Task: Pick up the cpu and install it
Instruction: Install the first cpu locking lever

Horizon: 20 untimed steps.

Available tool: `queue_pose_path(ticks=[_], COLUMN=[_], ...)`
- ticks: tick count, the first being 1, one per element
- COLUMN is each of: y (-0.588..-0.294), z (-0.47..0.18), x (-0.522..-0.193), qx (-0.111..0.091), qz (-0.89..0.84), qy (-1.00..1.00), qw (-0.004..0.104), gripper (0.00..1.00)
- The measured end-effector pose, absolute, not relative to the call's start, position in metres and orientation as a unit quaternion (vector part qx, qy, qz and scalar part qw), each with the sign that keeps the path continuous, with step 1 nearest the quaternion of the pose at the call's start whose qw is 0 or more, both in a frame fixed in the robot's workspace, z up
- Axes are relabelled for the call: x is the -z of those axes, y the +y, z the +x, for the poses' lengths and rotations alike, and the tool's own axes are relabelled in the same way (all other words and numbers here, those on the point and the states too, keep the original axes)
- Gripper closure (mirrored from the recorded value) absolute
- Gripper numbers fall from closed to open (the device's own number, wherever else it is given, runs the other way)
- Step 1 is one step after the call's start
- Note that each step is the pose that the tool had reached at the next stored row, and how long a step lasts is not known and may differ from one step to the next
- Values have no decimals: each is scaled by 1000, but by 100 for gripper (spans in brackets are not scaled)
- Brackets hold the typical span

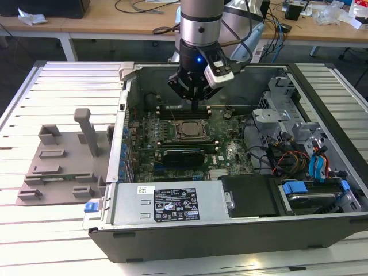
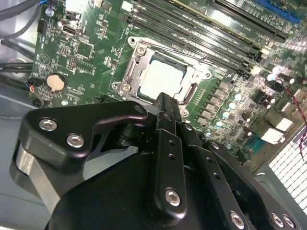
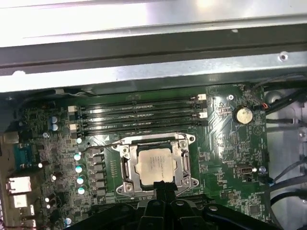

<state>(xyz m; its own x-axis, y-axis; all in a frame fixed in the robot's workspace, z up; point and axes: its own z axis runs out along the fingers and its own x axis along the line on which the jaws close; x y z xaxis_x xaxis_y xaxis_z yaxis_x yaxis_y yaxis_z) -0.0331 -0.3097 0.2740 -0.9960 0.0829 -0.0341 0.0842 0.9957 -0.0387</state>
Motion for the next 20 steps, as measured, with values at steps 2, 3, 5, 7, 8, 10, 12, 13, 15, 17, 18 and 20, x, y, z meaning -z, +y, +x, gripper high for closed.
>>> queue_pose_path(ticks=[2,3,5,7,8,10,12,13,15,17,18,20], y=[-310,-310,-310,-310,-310,-310,-310,-310,-310,-310,-310,-310], z=[-33,-33,-33,-33,-33,-33,-33,-33,-33,-33,-33,-33], x=[-274,-274,-274,-274,-274,-274,-274,-274,-274,-274,-274,-274], qx=[20,20,19,19,19,19,19,18,18,18,18,18], qz=[29,18,6,-5,-9,-24,-45,-50,-60,-68,-75,-93], qy=[999,999,1000,1000,1000,999,999,998,998,997,997,995], qw=[16,17,17,17,17,17,18,18,18,18,18,19], gripper=[89,89,89,89,89,89,89,89,89,89,89,89])
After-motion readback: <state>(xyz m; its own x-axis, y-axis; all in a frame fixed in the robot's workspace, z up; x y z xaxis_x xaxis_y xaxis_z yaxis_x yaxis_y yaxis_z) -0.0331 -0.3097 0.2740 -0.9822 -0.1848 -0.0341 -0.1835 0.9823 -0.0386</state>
